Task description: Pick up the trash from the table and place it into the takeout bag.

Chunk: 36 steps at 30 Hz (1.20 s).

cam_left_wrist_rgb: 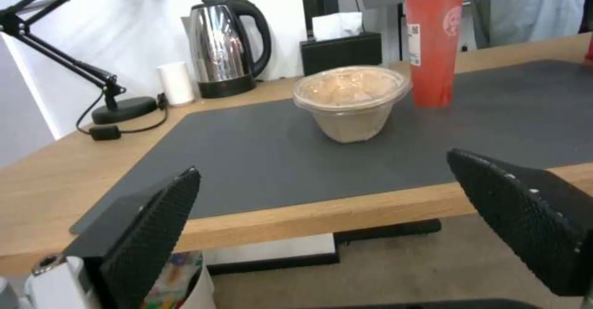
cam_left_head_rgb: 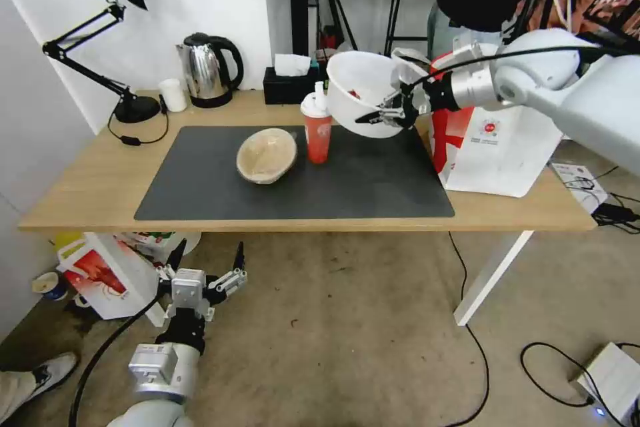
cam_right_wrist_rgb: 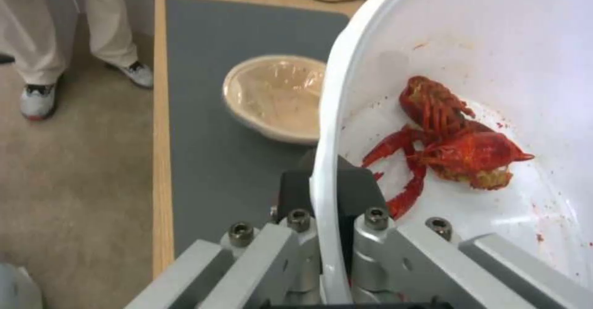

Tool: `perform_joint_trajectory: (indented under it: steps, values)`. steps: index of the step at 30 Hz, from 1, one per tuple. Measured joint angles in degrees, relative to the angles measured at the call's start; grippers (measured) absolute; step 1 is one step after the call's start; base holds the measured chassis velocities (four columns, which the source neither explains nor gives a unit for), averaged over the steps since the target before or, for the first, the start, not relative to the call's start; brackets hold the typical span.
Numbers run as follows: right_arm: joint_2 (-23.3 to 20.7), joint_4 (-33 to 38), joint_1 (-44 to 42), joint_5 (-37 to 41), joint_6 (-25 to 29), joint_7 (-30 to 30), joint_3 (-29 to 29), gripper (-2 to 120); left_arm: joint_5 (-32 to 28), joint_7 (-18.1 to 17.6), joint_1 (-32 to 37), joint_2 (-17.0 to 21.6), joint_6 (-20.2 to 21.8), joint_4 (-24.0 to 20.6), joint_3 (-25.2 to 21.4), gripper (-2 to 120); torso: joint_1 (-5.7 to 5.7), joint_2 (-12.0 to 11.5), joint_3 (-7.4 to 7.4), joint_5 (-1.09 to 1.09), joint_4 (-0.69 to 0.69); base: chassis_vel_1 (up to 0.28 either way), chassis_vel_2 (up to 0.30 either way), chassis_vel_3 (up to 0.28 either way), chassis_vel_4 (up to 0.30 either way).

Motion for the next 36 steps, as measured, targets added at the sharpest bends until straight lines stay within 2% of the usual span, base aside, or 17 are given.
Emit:
perform_joint_trajectory:
  steps: [17,31,33,36]
  values:
    - [4.18,-5.11,12.80,6.33,-0.49,-0.90,-5.06,0,0.00,0.00,0.00,0.00,0.00,0.00,0.00,100,0.00,0.00,0.00,-0.01,0.01,0.000,0.000,0.000,0.000]
    - [6.99,-10.69,16.88,8.26,-0.88,-1.17,-7.23,0,0.00,0.00,0.00,0.00,0.00,0.00,0.00,100,0.00,0.00,0.00,-0.01,0.01,0.000,0.000,0.000,0.000]
    - [7.00,-15.38,18.55,9.21,-0.94,-2.11,-8.88,0,0.00,0.00,0.00,0.00,0.00,0.00,0.00,100,0.00,0.00,0.00,0.00,0.00,0.000,0.000,0.000,0.000]
    - [6.53,-17.29,18.90,9.92,-1.05,-2.34,-9.11,0,0.00,0.00,0.00,0.00,0.00,0.00,0.00,100,0.00,0.00,0.00,0.00,0.00,0.000,0.000,0.000,0.000]
